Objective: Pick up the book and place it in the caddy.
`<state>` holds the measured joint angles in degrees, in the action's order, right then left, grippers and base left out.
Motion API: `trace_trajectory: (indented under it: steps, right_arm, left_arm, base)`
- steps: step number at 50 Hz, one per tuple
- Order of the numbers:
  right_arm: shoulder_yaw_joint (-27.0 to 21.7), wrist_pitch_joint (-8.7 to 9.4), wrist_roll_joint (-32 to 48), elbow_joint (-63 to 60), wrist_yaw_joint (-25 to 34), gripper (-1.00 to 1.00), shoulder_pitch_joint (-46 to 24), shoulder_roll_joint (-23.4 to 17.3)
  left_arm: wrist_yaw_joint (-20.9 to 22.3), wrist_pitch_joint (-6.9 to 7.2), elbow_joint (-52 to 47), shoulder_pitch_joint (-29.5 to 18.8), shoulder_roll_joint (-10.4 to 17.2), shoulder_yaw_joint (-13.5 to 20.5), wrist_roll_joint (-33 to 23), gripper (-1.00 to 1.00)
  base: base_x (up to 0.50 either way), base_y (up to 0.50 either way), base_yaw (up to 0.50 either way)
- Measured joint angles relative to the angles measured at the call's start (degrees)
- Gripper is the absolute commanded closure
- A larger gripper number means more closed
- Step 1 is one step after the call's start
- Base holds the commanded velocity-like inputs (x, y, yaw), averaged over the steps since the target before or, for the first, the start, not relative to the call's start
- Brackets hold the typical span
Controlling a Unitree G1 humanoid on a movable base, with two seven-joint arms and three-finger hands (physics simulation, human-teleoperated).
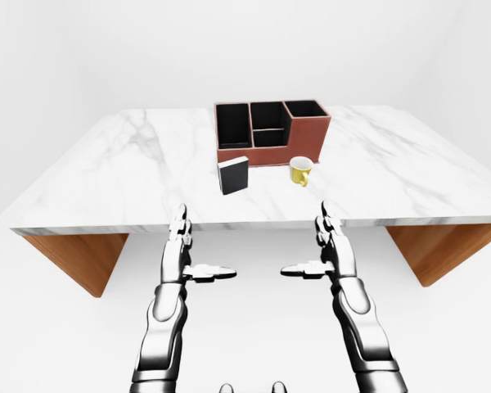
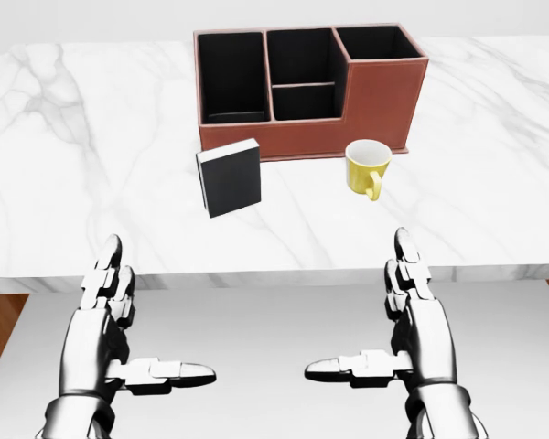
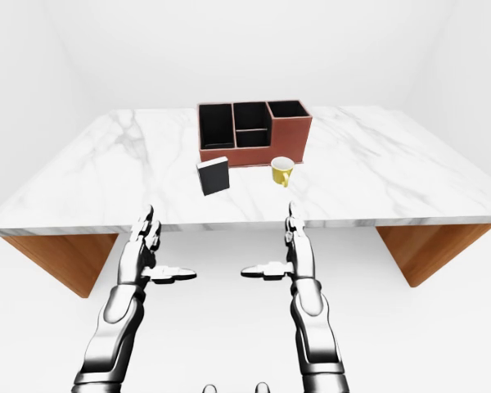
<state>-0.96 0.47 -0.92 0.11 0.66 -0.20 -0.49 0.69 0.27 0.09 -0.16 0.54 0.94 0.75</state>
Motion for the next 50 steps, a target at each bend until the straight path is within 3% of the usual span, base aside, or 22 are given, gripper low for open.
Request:
trace_trajectory:
  steps: [14, 16, 20, 36, 50]
  right_arm:
    - [-1.4, 1.51, -1.2, -0.8, 0.5, -1.0, 0.0, -0.5]
    - [-1.4, 2.5, -1.2, -1.9, 0.5, -1.0, 0.0, -0.6]
    - [-1.7, 4.53, -1.1, -5.2, 0.8, -1.0, -0.3, -0.9]
    - [-6.2, 4.53, -2.8, -22.0, 2.5, -1.0, -7.9, -4.7]
    - [-15.4, 4.53, -7.7, -26.8, 5.8, -1.0, -14.9, -12.6]
  left_arm:
    - [0.7, 0.98, -0.7, 0.1, 0.6, 1.5, 0.9, -1.0]
    - [0.4, 1.72, -1.3, 0.1, 0.7, 1.6, 0.7, -1.0]
    - [0.6, 4.73, -4.7, -0.2, 1.1, 1.9, 0.3, -1.0]
    - [2.5, 4.73, -19.7, -9.5, 4.6, 5.1, -0.7, -1.0]
    - [7.7, 4.73, -27.7, -14.2, 11.9, 14.1, 0.6, -1.0]
  base:
    - [0.0, 0.0, 0.0]
    - [0.0, 0.0, 0.0]
    - [0.0, 0.0, 0.0]
    - [0.0, 0.0, 0.0]
    - [0.0, 0.0, 0.0]
